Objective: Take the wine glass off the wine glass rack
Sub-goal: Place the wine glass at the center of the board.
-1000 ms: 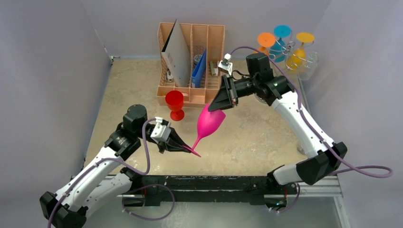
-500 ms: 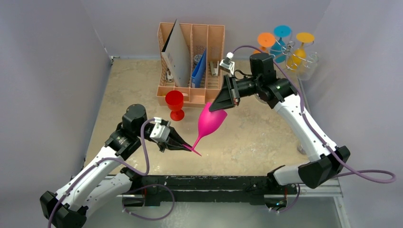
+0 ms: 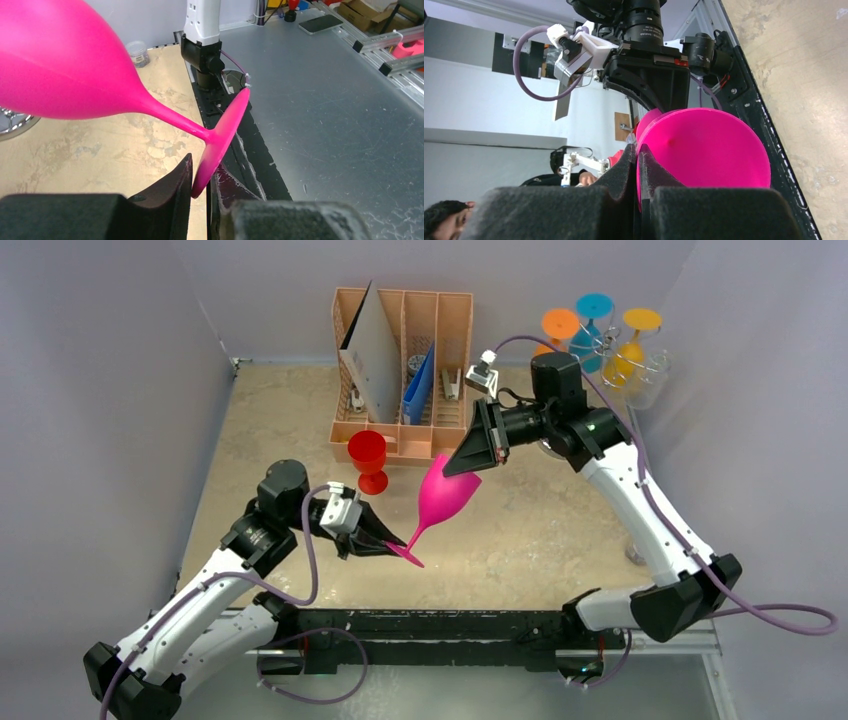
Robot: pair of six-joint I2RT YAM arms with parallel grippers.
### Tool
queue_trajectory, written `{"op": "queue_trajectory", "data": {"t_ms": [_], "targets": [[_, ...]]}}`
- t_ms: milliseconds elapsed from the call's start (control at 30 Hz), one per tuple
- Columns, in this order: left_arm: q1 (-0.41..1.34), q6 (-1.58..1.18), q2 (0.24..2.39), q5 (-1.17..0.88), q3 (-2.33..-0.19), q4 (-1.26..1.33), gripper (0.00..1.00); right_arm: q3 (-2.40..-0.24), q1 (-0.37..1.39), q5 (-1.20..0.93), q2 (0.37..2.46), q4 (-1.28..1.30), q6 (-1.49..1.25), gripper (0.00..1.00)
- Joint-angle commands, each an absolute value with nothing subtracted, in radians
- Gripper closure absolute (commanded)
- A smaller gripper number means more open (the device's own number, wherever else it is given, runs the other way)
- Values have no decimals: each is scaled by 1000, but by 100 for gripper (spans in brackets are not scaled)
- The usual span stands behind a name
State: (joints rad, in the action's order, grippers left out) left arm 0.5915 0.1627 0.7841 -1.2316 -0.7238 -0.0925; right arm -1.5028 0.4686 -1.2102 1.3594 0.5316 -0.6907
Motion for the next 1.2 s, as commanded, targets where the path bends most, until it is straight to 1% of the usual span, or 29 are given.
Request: {"op": "queue_trajectory", "data": {"t_ms": [0, 133, 200, 300, 333, 367, 467, 533, 700, 967, 1067, 1167], "targets": [[586, 104, 780, -1112, -749, -51, 85, -1500, 482, -1221, 1320, 552, -646, 100], [587, 58, 765, -1004, -766, -89, 67, -1496, 482, -1199, 1301, 569, -613, 100], [587, 49, 757, -942, -779, -113, 61, -1498, 482, -1179, 1294, 591, -589, 100], [586, 33, 741, -839, -795, -136, 54, -1498, 482, -1129, 1288, 624, -549, 100], [587, 32, 734, -810, -798, -140, 45, -1496, 482, -1112, 1284, 629, -543, 100], [586, 30, 727, -784, -799, -141, 37, -1494, 482, -1098, 1282, 630, -538, 100], [587, 29, 704, -730, -795, -140, 31, -1493, 483, -1064, 1275, 639, -524, 100], [586, 27, 691, -714, -793, -144, 26, -1493, 483, -1043, 1270, 645, -513, 100], [586, 54, 669, -747, -795, -175, 21, -1491, 483, -982, 1260, 651, -503, 100], [586, 113, 656, -789, -803, -236, 19, -1488, 483, -803, 1249, 680, -482, 100], [587, 114, 645, -719, -807, -247, 19, -1490, 483, -728, 1248, 711, -463, 100], [587, 76, 617, -548, -797, -236, 19, -1486, 483, -602, 1243, 772, -392, 100]]}}
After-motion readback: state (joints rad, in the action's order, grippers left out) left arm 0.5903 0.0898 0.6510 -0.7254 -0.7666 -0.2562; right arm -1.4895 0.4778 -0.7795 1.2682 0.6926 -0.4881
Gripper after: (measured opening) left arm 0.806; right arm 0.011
